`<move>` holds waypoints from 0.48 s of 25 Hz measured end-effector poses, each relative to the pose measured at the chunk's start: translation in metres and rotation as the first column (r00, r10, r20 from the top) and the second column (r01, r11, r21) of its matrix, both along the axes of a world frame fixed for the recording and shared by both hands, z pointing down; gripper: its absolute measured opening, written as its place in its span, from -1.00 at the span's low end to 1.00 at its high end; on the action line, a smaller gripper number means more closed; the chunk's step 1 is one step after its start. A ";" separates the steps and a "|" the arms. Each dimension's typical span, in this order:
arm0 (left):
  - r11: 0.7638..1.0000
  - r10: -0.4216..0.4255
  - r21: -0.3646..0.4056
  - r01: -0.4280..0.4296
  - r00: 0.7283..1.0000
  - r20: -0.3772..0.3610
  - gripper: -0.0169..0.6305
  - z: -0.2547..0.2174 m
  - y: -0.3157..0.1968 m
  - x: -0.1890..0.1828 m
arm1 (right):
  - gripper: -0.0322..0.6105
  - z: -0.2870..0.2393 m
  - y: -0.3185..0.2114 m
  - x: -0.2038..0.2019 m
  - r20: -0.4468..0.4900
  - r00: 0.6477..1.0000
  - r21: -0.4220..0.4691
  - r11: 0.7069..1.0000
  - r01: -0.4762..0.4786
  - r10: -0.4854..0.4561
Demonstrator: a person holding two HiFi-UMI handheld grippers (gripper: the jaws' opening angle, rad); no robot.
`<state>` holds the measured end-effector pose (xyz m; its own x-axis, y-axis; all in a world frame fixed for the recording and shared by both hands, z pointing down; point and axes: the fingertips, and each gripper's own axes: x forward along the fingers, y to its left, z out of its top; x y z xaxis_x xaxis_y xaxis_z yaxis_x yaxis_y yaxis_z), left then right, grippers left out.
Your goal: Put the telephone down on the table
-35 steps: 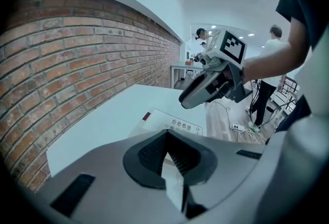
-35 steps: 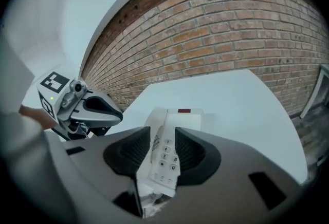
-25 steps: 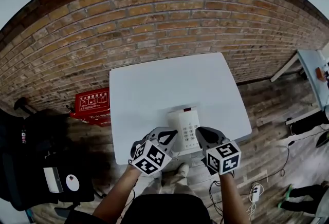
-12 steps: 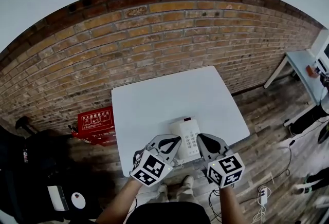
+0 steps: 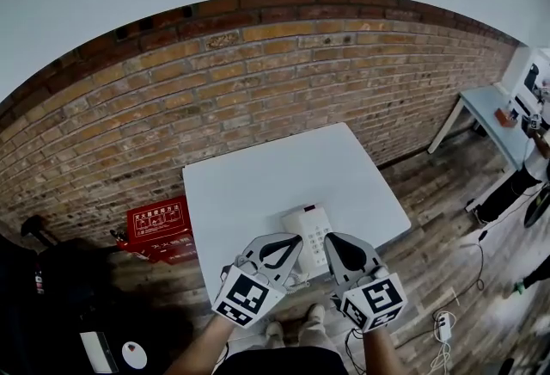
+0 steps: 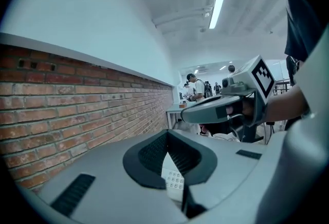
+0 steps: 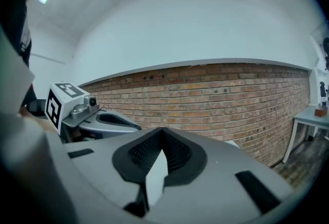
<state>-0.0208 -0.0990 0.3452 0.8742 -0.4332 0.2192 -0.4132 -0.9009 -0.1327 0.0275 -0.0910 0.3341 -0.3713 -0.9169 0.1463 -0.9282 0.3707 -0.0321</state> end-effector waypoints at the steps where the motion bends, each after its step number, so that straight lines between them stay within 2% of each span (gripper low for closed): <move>1: 1.000 0.010 0.000 -0.010 1.000 -0.005 -0.93 -0.002 0.003 -0.001 | -0.86 -0.001 0.002 -0.002 -0.001 1.000 0.003 1.000 -0.006 0.006; 9: 0.999 0.043 0.002 -0.042 0.998 -0.035 -0.93 -0.010 0.015 -0.004 | -0.86 -0.005 0.016 -0.010 0.009 1.000 0.016 1.000 -0.018 0.018; 12: 0.999 0.043 0.031 -0.042 0.999 -0.027 -0.93 -0.014 0.020 -0.004 | -0.86 -0.008 0.020 -0.013 0.006 1.000 0.024 1.000 -0.009 0.009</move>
<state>-0.0247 -0.0789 0.3311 0.8976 -0.4013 0.1822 -0.3782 -0.9136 -0.1495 0.0148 -0.0706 0.3261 -0.3639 -0.9235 0.1216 -0.9313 0.3632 -0.0290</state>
